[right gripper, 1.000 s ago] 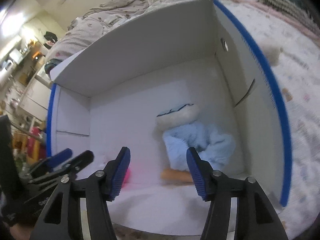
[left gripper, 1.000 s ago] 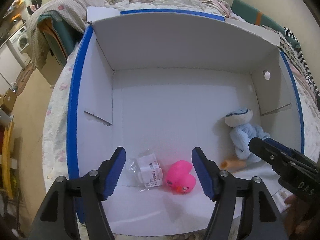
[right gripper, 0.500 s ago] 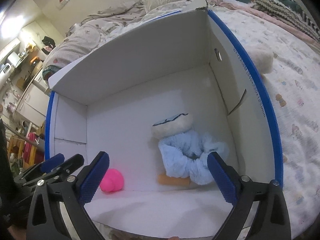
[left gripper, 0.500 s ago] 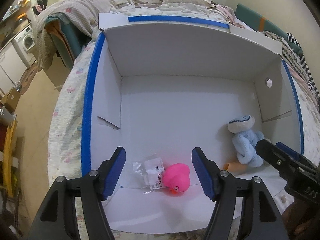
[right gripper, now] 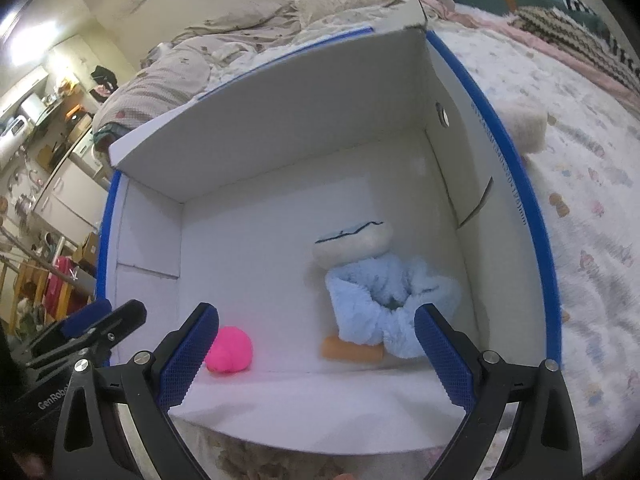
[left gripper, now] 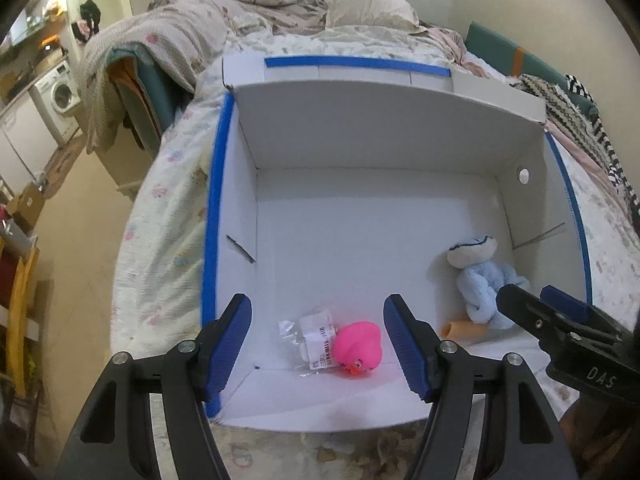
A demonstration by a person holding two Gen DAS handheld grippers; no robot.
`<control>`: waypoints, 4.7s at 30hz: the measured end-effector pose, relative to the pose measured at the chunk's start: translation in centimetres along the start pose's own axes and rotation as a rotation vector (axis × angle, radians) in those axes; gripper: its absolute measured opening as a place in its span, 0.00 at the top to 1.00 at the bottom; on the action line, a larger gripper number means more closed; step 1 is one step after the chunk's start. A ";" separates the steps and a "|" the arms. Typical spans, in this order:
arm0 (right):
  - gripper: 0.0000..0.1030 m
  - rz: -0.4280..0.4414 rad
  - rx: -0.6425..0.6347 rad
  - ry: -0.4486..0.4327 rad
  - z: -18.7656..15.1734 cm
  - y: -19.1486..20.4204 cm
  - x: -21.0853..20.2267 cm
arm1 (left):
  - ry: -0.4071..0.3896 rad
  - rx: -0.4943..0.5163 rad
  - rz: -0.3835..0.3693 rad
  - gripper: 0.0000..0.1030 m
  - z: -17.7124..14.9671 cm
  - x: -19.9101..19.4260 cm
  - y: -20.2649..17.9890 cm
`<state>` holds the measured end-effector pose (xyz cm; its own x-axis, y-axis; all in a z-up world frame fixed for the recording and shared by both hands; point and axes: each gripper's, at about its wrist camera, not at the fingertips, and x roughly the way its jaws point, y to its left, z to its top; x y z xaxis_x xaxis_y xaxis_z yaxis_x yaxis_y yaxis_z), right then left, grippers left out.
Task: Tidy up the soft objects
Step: 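Open the left tool to drop the duck while the right tool releases the orange item, then withdraw both tools from the box toward the beige scrunchie, then grasp the white cloth with the left tool while the right tool grasps the lace scrunchie, then carry the white cloth with the left tool into the box while the right tool carries the scrunchie in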
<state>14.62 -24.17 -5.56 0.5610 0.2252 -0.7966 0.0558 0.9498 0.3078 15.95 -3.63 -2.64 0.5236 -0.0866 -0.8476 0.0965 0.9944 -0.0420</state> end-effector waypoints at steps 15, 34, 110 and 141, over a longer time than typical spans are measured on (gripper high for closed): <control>0.00 -0.021 -0.056 -0.031 -2.8 1.1 -3.3 | -0.006 -0.003 -0.016 0.36 -4.4 -3.3 1.8; 0.00 0.049 -0.097 0.045 -8.1 3.7 -4.3 | 0.054 -0.101 0.016 0.36 -8.8 -4.1 5.2; 0.86 0.196 0.074 0.157 -9.0 0.0 -3.7 | 0.324 -0.166 0.051 0.78 -9.6 6.8 3.0; 0.86 0.238 0.075 0.074 -7.2 0.9 -6.6 | 0.019 -0.328 0.044 0.78 -9.8 -8.3 9.2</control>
<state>5.02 -23.24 -3.83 0.5043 0.4578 -0.7321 -0.0076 0.8502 0.5264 4.23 6.83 -1.17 0.5050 -0.0454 -0.8619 -0.2049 0.9637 -0.1709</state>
